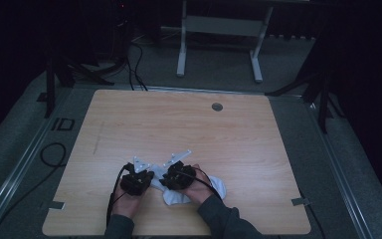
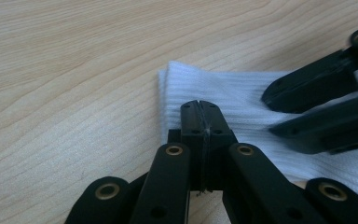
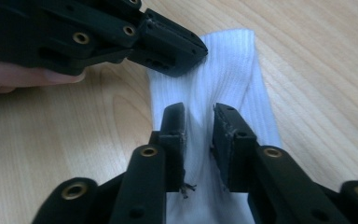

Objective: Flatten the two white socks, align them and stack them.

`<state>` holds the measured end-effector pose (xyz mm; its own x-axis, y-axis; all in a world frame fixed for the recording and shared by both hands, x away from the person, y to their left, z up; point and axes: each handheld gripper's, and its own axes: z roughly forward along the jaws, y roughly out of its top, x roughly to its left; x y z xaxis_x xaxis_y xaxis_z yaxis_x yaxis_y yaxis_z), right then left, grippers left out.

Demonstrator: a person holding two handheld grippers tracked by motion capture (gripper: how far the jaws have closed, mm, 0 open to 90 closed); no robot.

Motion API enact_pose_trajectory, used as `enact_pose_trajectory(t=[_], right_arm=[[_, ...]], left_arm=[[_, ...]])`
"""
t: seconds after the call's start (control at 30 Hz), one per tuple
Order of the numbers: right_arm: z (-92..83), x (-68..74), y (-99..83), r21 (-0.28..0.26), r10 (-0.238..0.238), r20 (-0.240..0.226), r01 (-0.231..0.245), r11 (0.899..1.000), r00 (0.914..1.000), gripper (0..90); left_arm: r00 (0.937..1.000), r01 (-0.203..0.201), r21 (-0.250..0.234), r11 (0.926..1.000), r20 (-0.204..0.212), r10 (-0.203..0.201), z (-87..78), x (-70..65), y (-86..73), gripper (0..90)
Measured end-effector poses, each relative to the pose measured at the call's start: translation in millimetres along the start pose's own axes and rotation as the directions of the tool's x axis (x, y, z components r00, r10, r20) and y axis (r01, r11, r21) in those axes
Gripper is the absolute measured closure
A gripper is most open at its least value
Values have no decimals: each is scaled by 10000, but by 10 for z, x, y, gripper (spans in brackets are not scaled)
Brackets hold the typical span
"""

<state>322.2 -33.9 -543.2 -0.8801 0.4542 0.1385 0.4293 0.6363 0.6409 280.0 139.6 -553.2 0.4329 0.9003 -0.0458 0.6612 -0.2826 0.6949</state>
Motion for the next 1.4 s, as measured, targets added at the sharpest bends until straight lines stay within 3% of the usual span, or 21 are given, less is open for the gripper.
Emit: enact_pose_trajectory(t=[0.23,0.53,0.67,0.87,1.4], right_arm=[[-334,-39,29,-571,-72,314,90,9983,9995,703],[-736,-241,-102,-864,176,776,-109,9962,9968,694],[-779,-279,-147,-817,260,847,-191,9965,9961,687],[-900,-400,-377,-480,506,1175,-452,9978,9918,637],[-975,-482,-629,-288,1004,1682,-970,9949,9806,593]], left_arm=[[10000,-54,17,10000,-52,54,4,-12,0,894],[10000,-50,38,10000,-52,50,13,-25,1,894],[9999,-80,47,10000,-108,80,14,-35,1,895],[9999,-93,44,9999,-141,94,15,-42,0,894],[9998,-149,106,9998,-159,150,14,-55,-2,894]])
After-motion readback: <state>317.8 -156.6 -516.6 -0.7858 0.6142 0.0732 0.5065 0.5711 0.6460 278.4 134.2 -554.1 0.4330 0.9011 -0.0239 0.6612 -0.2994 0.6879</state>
